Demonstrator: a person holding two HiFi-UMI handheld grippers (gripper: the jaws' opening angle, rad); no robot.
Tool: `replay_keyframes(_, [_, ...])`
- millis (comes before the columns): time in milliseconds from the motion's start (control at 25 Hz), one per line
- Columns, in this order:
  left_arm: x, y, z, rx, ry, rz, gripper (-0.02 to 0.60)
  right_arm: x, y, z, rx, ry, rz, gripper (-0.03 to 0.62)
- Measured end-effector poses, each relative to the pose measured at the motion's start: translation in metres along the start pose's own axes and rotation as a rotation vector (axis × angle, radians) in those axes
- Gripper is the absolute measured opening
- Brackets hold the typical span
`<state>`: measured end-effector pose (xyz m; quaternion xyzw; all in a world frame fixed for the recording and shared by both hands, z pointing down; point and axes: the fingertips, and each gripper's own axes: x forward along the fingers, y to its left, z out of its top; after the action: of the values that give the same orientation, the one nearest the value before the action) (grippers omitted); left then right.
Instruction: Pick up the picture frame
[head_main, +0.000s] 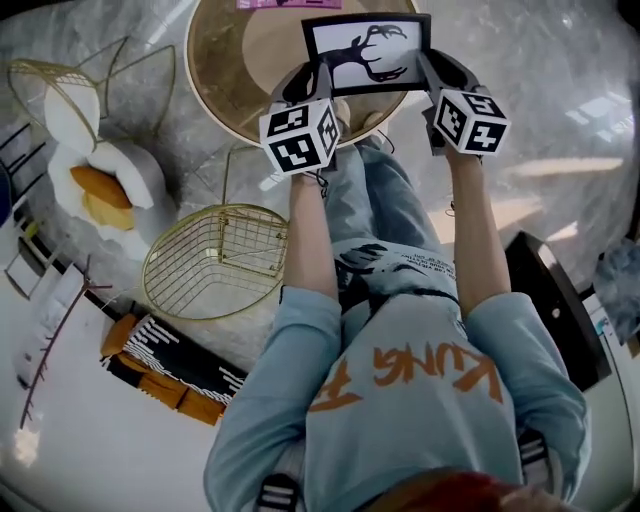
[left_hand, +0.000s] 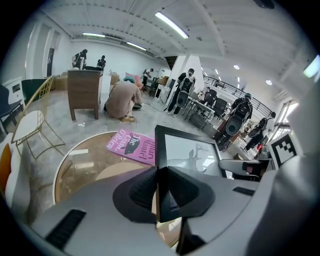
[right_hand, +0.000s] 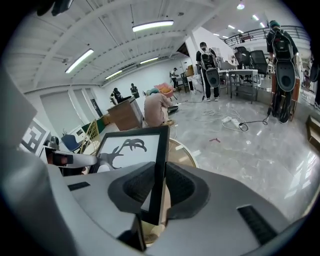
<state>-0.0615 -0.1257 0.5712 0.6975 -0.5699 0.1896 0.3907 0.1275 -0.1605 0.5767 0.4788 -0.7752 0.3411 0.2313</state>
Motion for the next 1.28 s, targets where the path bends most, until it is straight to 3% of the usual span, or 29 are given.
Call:
replay_keyframes(280, [-0.024, -0.022, 0.059, -0.008, -0.088, 0.032, 0.08, -0.026, 0.007, 0.066, -0.023, -0.08, 0.032, 0.067])
replay_keyframes(640, [-0.068, -0.037, 0.132, 0.054, -0.243, 0.054, 0.08, -0.057, 0.032, 0.137, -0.059, -0.239, 0.06, 0.066])
replay_keyframes(1280, [-0.144, -0.053, 0.246, 0.24, -0.505, 0.048, 0.08, -0.112, 0.085, 0.253, -0.164, -0.522, 0.097, 0.066])
